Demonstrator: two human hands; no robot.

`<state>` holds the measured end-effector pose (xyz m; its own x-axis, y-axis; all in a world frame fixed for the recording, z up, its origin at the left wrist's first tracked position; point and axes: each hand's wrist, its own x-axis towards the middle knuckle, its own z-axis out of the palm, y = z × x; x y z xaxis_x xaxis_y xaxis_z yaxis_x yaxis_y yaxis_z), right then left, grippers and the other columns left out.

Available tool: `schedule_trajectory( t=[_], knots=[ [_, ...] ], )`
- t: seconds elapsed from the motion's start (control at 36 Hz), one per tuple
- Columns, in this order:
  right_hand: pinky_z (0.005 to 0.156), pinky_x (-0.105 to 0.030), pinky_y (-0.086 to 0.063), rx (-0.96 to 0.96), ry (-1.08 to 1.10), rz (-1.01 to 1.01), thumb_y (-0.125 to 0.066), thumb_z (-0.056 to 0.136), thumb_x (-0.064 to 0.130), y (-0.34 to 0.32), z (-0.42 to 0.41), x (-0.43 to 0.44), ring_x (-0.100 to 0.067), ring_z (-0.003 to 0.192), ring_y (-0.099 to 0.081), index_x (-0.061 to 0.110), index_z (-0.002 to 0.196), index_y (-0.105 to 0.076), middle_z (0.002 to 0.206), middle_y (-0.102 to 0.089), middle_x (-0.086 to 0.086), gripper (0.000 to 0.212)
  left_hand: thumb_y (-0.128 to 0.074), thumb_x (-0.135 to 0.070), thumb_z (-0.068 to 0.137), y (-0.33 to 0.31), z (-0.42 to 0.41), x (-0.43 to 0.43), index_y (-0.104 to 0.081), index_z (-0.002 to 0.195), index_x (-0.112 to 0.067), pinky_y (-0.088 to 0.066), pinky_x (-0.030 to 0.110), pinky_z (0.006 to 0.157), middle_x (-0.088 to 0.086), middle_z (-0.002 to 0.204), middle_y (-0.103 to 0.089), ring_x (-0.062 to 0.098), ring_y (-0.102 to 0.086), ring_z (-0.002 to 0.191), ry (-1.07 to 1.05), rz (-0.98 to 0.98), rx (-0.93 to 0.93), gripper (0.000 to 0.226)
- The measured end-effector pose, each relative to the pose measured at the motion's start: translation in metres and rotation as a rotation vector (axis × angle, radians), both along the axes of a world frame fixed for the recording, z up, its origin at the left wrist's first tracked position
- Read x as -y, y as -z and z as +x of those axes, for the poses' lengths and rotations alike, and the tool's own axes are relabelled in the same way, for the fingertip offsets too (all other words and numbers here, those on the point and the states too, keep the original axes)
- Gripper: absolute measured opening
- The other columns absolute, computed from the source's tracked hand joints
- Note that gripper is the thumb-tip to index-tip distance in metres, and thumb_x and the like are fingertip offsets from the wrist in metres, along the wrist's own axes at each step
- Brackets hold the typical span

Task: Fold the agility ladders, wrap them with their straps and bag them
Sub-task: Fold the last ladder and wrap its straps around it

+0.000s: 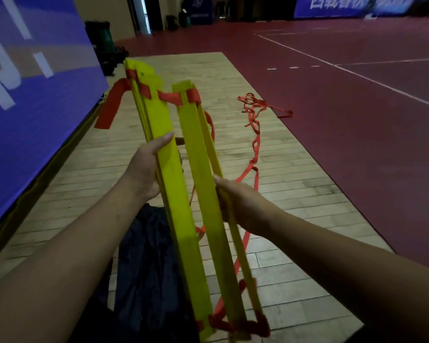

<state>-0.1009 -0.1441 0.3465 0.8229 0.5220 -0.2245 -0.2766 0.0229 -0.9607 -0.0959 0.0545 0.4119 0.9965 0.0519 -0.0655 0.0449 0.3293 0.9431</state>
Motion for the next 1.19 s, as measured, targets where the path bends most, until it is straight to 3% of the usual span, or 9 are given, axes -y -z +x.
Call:
schedule_trajectory(
  t=[0.14,0.28,0.39,0.64,0.72,0.92,1.0,1.08,1.19],
  knots=[
    [0.065,-0.028,-0.043,0.074,0.038,0.004,-0.060,0.096,0.051,-0.014,0.002,0.011,-0.012,0.065,-0.048,0.004,0.111,-0.069,0.073,-0.049,0.002,0.050,-0.045,-0.027,0.105,0.006,-0.002,0.008,-0.059,0.084,-0.015,-0.050,0.021,0.043,-0.002,0.053,-0.064,0.013,-0.064,0.046,-0.040,-0.029,0.002,0.028],
    [0.069,-0.034,-0.044,0.185,0.074,-0.068,-0.062,0.094,0.050,-0.031,-0.007,0.009,-0.022,0.071,-0.049,0.008,0.097,-0.072,0.077,-0.051,-0.006,0.043,-0.050,-0.039,0.100,0.010,0.002,0.011,-0.070,0.105,-0.007,-0.057,0.051,0.086,0.015,0.094,-0.074,0.037,-0.070,0.095,-0.087,-0.062,-0.034,0.038],
    [0.065,-0.031,-0.050,0.318,0.068,-0.149,-0.062,0.093,0.054,-0.038,-0.010,0.008,-0.016,0.068,-0.057,0.005,0.100,-0.074,0.076,-0.057,-0.005,0.051,-0.044,-0.038,0.104,0.013,0.002,0.022,-0.067,0.104,-0.003,-0.061,0.045,0.070,0.018,0.096,-0.076,0.034,-0.074,0.091,-0.106,-0.085,-0.073,0.042],
    [0.068,-0.031,-0.052,0.336,0.078,-0.255,-0.059,0.094,0.054,-0.039,-0.011,0.011,-0.010,0.060,-0.058,-0.001,0.105,-0.072,0.066,-0.057,0.001,0.057,-0.046,-0.045,0.102,0.021,0.001,0.039,-0.068,0.099,-0.008,-0.059,0.035,0.067,0.007,0.080,-0.075,0.021,-0.074,0.078,-0.020,-0.068,-0.097,0.044],
    [0.070,-0.036,-0.051,0.368,0.086,-0.316,-0.060,0.090,0.059,-0.037,-0.011,0.011,-0.020,0.067,-0.057,-0.006,0.100,-0.068,0.075,-0.057,-0.010,0.066,-0.058,-0.056,0.086,0.023,0.000,0.045,-0.065,0.095,-0.009,-0.057,0.029,0.059,-0.002,0.064,-0.066,0.013,-0.069,0.061,0.004,-0.022,-0.086,0.048],
    [0.075,-0.044,-0.053,0.428,0.075,-0.405,-0.063,0.097,0.040,-0.034,-0.012,0.006,-0.018,0.072,-0.059,0.007,0.092,-0.068,0.078,-0.060,-0.009,0.034,-0.076,-0.053,0.068,0.030,0.006,0.048,-0.062,0.078,-0.015,-0.047,0.030,0.057,-0.001,0.063,-0.050,0.016,-0.050,0.059,-0.020,-0.028,-0.055,0.041],
    [0.082,-0.051,-0.056,0.526,0.093,-0.527,-0.061,0.098,0.041,-0.033,-0.009,0.005,-0.027,0.082,-0.067,0.005,0.101,-0.068,0.092,-0.069,-0.017,0.037,-0.079,-0.061,0.062,0.030,0.006,0.048,-0.064,0.086,-0.013,-0.055,0.038,0.069,0.006,0.077,-0.056,0.024,-0.057,0.073,0.007,-0.078,-0.043,0.056],
    [0.073,-0.049,-0.056,0.644,0.077,-0.671,-0.059,0.098,0.048,-0.030,-0.008,0.003,-0.025,0.077,-0.064,0.009,0.093,-0.065,0.083,-0.065,-0.012,0.040,-0.090,-0.064,0.035,0.027,0.003,0.053,-0.066,0.100,-0.008,-0.060,0.047,0.083,0.012,0.097,-0.071,0.031,-0.071,0.094,-0.018,-0.084,-0.037,0.089],
    [0.058,-0.036,-0.038,0.760,0.047,-0.790,-0.062,0.095,0.051,-0.027,-0.012,-0.001,-0.018,0.063,-0.048,0.014,0.073,-0.052,0.069,-0.051,-0.006,0.045,-0.082,-0.035,0.071,0.025,-0.002,0.062,-0.070,0.104,-0.011,-0.061,0.044,0.074,0.011,0.100,-0.077,0.033,-0.073,0.099,-0.060,-0.085,-0.046,0.042]
  ],
)
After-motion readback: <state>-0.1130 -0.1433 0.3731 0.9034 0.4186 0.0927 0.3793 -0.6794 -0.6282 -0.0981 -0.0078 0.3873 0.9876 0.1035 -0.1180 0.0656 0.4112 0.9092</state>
